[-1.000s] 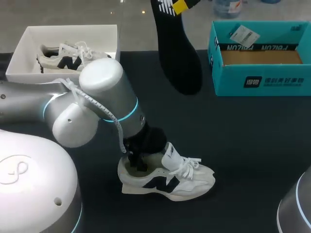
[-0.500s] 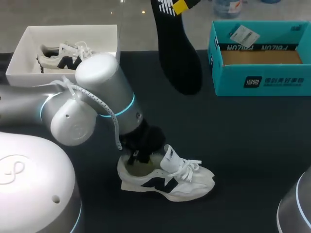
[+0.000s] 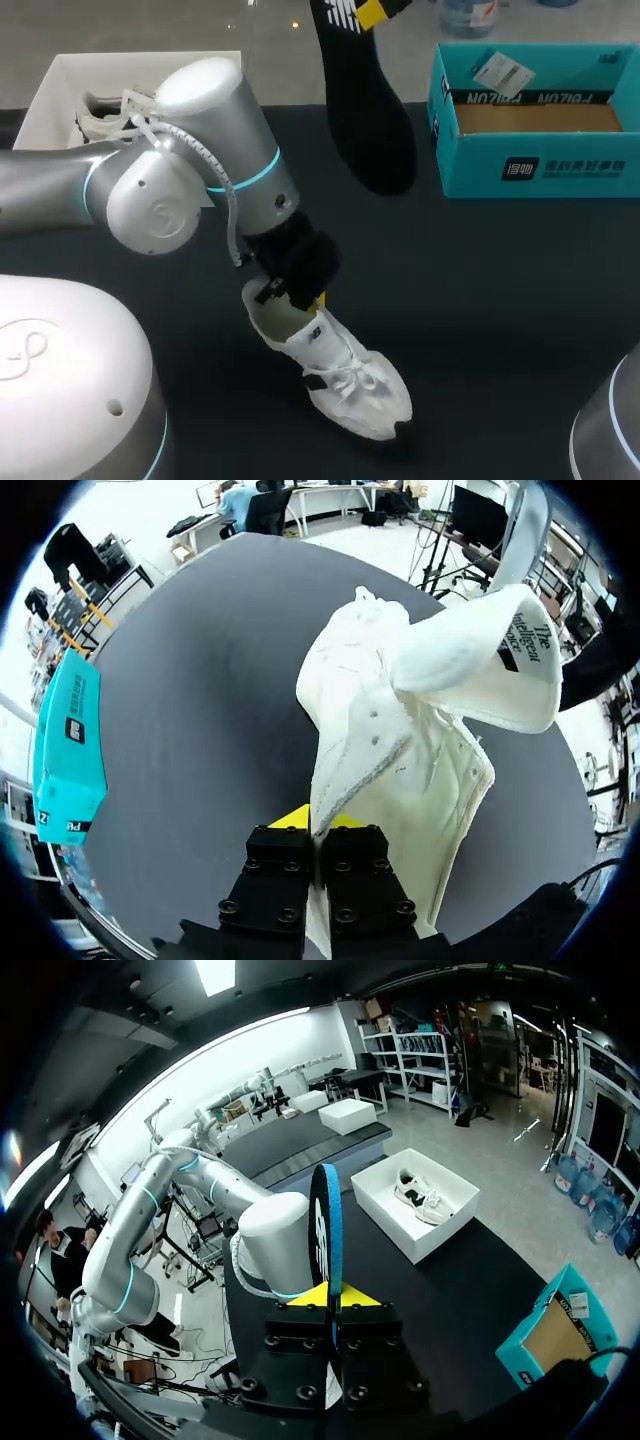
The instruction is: Take the shoe out of the shoebox, open the shoe tongue, remove and reinsert the insole, then place the shoe into the shoebox
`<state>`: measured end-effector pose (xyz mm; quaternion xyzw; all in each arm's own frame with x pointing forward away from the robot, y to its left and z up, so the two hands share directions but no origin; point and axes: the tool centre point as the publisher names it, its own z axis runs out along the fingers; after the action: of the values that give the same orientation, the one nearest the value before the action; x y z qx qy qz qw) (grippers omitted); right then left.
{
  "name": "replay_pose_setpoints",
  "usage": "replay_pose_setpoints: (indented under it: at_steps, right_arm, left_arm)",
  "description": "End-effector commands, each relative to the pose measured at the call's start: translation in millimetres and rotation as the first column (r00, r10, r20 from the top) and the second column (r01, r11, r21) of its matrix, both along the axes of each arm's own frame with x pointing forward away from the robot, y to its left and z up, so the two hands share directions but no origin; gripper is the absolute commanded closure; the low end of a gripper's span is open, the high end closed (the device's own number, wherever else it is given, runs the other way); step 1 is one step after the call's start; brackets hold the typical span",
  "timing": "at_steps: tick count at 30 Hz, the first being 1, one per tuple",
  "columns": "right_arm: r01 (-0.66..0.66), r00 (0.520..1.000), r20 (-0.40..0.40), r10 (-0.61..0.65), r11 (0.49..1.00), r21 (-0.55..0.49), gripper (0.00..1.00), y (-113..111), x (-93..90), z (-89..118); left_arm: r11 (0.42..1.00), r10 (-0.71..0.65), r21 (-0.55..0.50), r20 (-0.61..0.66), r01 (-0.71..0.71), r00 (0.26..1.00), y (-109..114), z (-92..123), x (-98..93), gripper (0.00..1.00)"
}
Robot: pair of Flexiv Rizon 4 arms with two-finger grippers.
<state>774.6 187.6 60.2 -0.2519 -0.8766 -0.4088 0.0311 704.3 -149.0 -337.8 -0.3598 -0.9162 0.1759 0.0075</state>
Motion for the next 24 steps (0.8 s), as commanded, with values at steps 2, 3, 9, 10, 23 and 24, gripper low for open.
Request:
replay_pose_setpoints:
  at_steps: [2,3,9,10,23,24]
  right_arm:
    - [0.000,1.000,-0.002,0.000,1.000,-0.004,1.00,2,1.5,0]
    - [0.000,1.000,-0.002,0.000,1.000,-0.004,1.00,2,1.5,0]
    - [0.000,1.000,-0.002,0.000,1.000,-0.004,1.00,2,1.5,0]
    - [0.000,1.000,-0.002,0.000,1.000,-0.004,1.00,2,1.5,0]
    - [0.044,0.999,0.015,-0.043,0.999,-0.029,1.00,-24,-3.4,22]
    - [0.049,0.999,0.015,-0.048,0.998,-0.031,1.00,-27,-3.3,23]
  left_arm:
    - [0.965,-0.261,-0.011,0.037,0.262,0.965,-1,18,2.0,1.00]
    - [0.943,-0.330,-0.020,0.062,0.332,0.942,0,18,1.5,1.00]
    - [0.917,-0.397,-0.015,0.049,0.398,0.917,-2,17,-0.1,1.00]
    - [0.900,-0.433,-0.023,0.045,0.434,0.900,-3,15,-0.8,1.00]
    - [0.842,-0.534,-0.026,0.109,0.539,0.839,-28,17,-15.7,1.00]
    - [0.837,-0.542,-0.023,0.108,0.547,0.833,-30,16,-17.1,1.00]
